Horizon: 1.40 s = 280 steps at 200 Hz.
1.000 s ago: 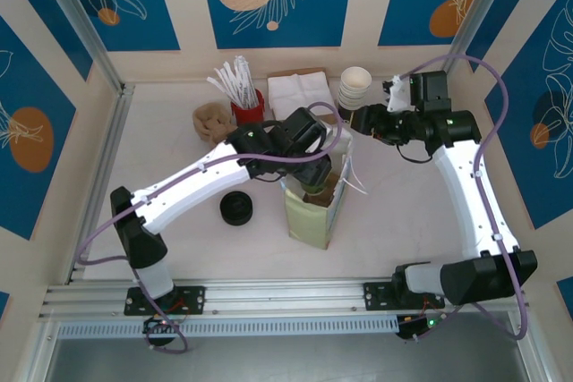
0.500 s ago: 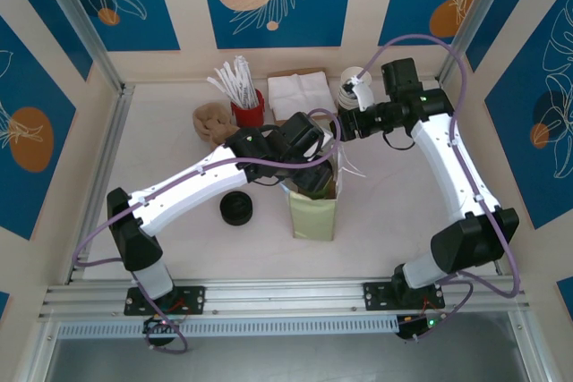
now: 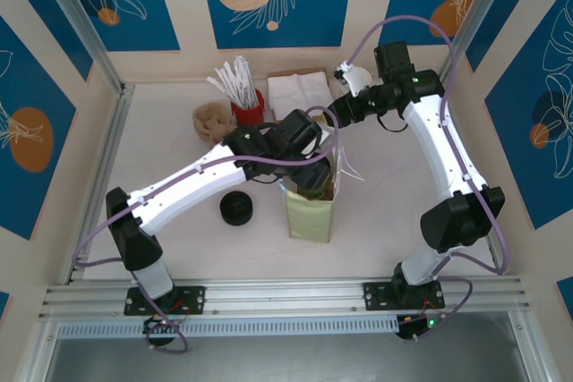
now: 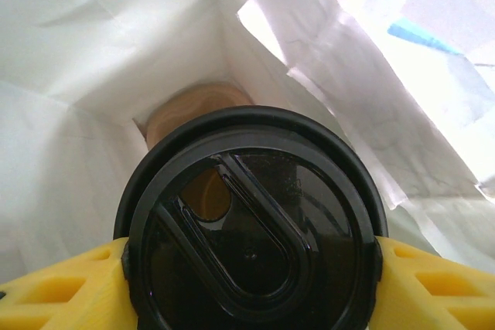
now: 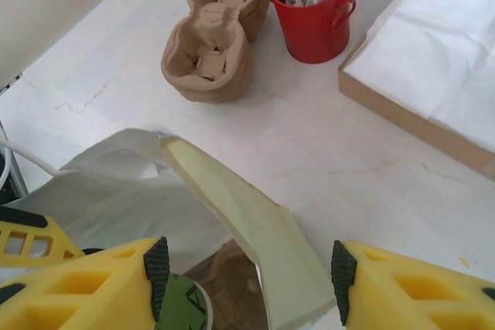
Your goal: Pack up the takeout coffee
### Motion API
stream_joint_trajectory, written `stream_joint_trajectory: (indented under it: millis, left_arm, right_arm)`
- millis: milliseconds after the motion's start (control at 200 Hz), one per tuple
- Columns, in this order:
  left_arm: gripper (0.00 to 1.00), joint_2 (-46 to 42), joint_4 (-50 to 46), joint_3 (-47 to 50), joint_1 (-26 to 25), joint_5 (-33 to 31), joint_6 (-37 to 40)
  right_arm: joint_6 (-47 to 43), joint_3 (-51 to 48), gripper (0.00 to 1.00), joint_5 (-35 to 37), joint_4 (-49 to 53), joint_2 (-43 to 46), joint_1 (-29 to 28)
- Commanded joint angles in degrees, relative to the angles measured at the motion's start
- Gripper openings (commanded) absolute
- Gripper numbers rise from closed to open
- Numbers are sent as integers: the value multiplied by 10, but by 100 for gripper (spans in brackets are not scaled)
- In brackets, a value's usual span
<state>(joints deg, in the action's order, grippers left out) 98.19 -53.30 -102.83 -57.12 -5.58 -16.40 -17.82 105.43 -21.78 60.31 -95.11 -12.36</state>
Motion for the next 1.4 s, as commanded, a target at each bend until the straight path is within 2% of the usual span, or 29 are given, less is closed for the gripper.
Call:
stream_joint_trajectory:
  millis: [0, 135, 590, 775, 860, 1020, 1130, 1395]
  left_arm:
    - [65, -25, -18, -24, 7, -7, -4]
    - [65, -28, -22, -25, 10, -4, -5]
    - [65, -25, -27, -32, 13, 2, -8]
    - [65, -24, -23, -33, 15, 2, -12]
    - [65, -23, -22, -35, 15, 2, -13]
    - [65, -21, -22, -40, 16, 0, -10]
    - [65, -20, -21, -41, 16, -5, -11]
    - [61, -30, 0, -19, 12, -46, -9]
  right_arm:
    - [-56, 25, 61, -47, 33, -17, 10]
    - [-95, 28, 61, -92, 48, -33, 15]
    - [-137, 32, 61, -110, 73, -74, 8]
    - [-138, 22, 59, -91, 71, -85, 0]
    - [-131, 30, 52, -86, 65, -93, -6]
    - [-119, 49, 17, -89, 60, -95, -15]
    - [-102, 51, 0, -88, 49, -81, -23]
    - [-49, 6, 0, -76, -2, -12, -53]
